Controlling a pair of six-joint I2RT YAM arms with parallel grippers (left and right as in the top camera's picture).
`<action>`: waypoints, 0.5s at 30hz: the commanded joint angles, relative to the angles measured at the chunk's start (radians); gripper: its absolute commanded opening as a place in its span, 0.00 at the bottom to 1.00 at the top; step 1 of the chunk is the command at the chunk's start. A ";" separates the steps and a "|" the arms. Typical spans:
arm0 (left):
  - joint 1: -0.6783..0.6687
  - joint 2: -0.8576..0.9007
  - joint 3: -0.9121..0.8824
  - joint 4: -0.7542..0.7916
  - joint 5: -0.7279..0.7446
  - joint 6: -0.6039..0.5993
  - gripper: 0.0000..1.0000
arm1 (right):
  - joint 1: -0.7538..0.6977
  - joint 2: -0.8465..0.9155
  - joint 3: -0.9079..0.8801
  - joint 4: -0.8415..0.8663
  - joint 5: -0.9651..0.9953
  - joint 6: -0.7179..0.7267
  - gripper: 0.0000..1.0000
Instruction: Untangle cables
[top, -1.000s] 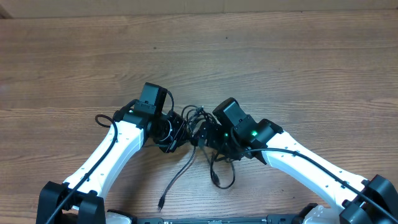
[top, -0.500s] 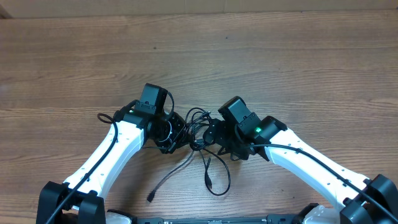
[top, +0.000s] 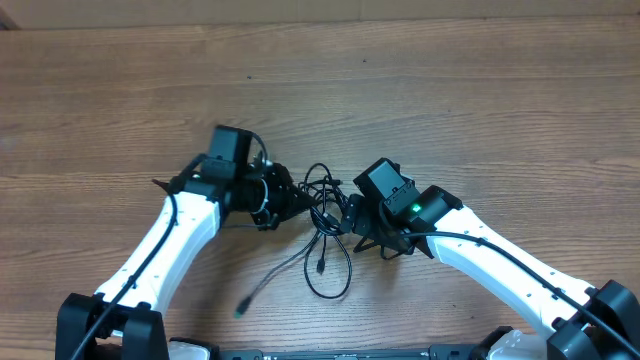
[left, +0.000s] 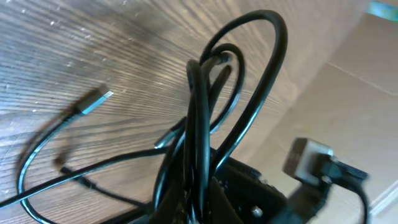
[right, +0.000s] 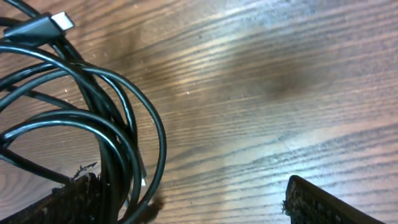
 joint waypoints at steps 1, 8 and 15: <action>0.058 -0.024 0.023 0.013 0.111 0.083 0.04 | 0.002 0.003 -0.003 -0.010 0.049 -0.032 0.95; 0.058 -0.024 0.023 0.012 0.105 0.124 0.04 | -0.016 0.003 0.012 0.079 0.049 -0.084 1.00; 0.058 -0.024 0.023 0.011 0.102 0.145 0.04 | -0.151 -0.005 0.034 0.050 -0.093 -0.085 1.00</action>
